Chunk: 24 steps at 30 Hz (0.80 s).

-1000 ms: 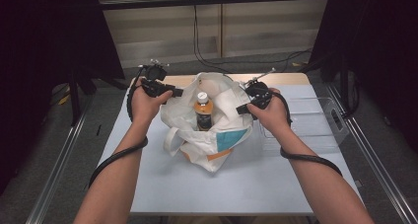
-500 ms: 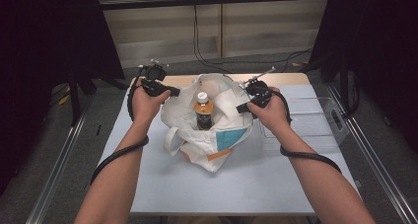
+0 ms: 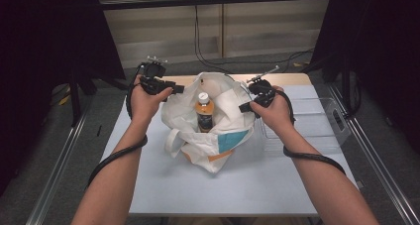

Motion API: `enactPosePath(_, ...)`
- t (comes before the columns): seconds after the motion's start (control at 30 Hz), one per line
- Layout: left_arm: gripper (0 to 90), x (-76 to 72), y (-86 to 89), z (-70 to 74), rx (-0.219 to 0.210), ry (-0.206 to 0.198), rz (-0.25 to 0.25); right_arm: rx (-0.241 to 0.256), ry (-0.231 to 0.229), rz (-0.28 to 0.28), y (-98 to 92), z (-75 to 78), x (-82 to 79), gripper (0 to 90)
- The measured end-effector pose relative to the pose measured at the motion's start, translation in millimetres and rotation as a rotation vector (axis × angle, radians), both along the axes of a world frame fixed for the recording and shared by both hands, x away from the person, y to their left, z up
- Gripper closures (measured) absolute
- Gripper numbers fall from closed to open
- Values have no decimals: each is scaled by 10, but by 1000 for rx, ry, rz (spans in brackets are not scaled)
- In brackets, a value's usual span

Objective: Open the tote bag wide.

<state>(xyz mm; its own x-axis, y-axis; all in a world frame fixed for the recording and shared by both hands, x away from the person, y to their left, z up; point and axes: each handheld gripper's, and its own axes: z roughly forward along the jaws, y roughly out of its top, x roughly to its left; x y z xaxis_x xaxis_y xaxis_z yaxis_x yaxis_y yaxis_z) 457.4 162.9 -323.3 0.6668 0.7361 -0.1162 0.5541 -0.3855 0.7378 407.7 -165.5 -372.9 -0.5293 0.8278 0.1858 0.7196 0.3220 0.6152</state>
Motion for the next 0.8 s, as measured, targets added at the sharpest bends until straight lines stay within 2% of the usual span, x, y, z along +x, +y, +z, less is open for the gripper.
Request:
enactPosePath(0.03,534,5,-15,-2,6,-3,-5,0,0,-1,1,0,-2,835)
enactPosePath(0.1,507,5,-50,-22,-24,-4,2,0,6,-3,6,6,-8,834)
enactPosePath(0.13,489,17,-50,-29,5,-11,-19,-2,6,-4,9,8,-10,832)
enactPosePath(0.17,466,17,-81,-55,-19,-8,-10,-1,7,-2,10,9,-9,832)
enactPosePath(0.2,463,28,-78,-65,0,-6,-30,-4,10,1,12,12,-8,831)
enactPosePath(0.23,457,27,-107,-91,-10,-4,-16,-5,7,3,10,13,-6,831)
enactPosePath(0.27,445,42,-105,-106,22,1,-36,-5,6,2,11,16,-5,831)
enactPosePath(0.3,443,46,-130,-144,-6,9,-24,-4,8,-2,12,20,-7,831)
enactPosePath(0.33,459,60,-122,-162,23,14,-41,-4,4,0,10,18,-5,831)
enactPosePath(0.4,509,72,-130,-201,32,24,-35,-5,6,-1,7,16,-5,831)
enactPosePath(0.43,540,79,-153,-240,3,38,-33,-2,3,2,6,13,-3,832)
enactPosePath(0.5,590,96,-164,-267,45,41,-43,-1,0,1,4,3,-1,832)
enactPosePath(0.57,655,115,-166,-289,45,50,-32,5,-5,1,-2,-6,3,832)
enactPosePath(0.6,685,117,-176,-302,18,57,-4,6,-2,-1,-4,-11,5,832)
enactPosePath(0.7,778,153,-148,-338,24,87,10,2,-2,0,-11,-32,13,838)
enactPosePath(0.8,806,167,-154,-385,20,98,27,3,4,-4,-27,-62,28,848)
